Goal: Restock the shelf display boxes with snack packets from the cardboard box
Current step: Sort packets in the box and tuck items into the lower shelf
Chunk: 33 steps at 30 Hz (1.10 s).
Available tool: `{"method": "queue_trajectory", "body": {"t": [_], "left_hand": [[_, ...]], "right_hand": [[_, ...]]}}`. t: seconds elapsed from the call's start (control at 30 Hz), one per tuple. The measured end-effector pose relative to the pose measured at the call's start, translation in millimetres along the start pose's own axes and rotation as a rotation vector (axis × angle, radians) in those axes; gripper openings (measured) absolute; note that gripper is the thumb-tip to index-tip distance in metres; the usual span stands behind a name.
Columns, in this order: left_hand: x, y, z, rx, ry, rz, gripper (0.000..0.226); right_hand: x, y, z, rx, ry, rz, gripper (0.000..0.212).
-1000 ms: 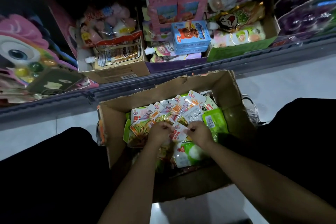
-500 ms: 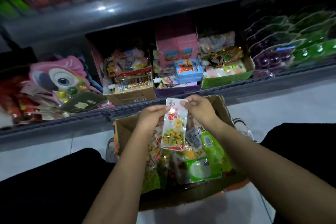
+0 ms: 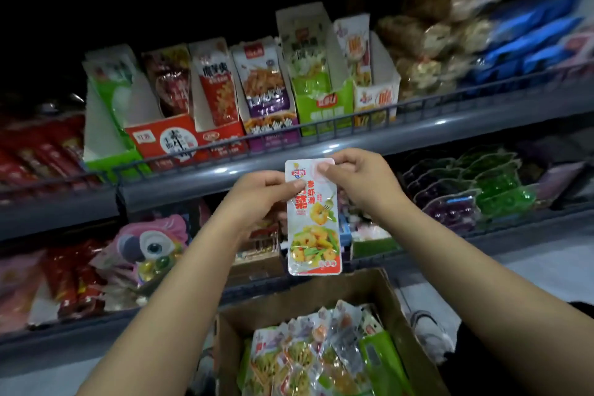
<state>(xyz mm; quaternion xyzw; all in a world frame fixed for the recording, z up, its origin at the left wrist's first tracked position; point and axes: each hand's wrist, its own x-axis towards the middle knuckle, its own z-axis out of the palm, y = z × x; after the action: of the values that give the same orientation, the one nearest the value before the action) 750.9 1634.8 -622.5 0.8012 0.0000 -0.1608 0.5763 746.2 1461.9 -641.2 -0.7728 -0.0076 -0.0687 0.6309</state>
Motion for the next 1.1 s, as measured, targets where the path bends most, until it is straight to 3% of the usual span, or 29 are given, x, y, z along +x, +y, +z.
{"method": "queue_trajectory", "body": {"t": [0.1, 0.2, 0.3, 0.4, 0.6, 0.83, 0.93, 1.1], "left_hand": [[5.6, 38.5, 4.1, 0.013, -0.006, 0.068, 0.012], [17.8, 72.6, 10.2, 0.006, 0.002, 0.141, 0.014], [34.2, 101.4, 15.6, 0.011, 0.041, 0.187, 0.014], [49.7, 129.6, 22.0, 0.033, 0.098, 0.239, 0.008], [82.8, 178.8, 35.4, 0.039, 0.231, 0.381, 0.016], [125.8, 228.6, 44.7, 0.110, 0.370, 0.469, 0.025], [144.2, 235.2, 47.8, 0.191, 0.401, 0.452, 0.021], [170.1, 220.9, 54.9, 0.270, 0.357, 0.390, 0.009]], "right_hand": [[8.4, -24.2, -21.2, 0.002, 0.035, -0.068, 0.014], [18.4, -38.2, -40.7, 0.024, 0.063, -0.141, 0.003], [31.9, -39.4, -54.2, -0.005, 0.161, -0.181, 0.010], [47.1, -35.2, -65.6, -0.040, 0.212, -0.181, 0.004], [75.8, -32.8, -80.5, -0.071, 0.244, -0.235, 0.019], [83.6, -16.7, -80.7, -0.372, 0.221, -0.288, 0.047], [83.8, -9.1, -76.1, -0.486, 0.231, -0.317, 0.046], [84.1, -2.1, -77.3, -0.476, 0.269, -0.352, 0.041]]}}
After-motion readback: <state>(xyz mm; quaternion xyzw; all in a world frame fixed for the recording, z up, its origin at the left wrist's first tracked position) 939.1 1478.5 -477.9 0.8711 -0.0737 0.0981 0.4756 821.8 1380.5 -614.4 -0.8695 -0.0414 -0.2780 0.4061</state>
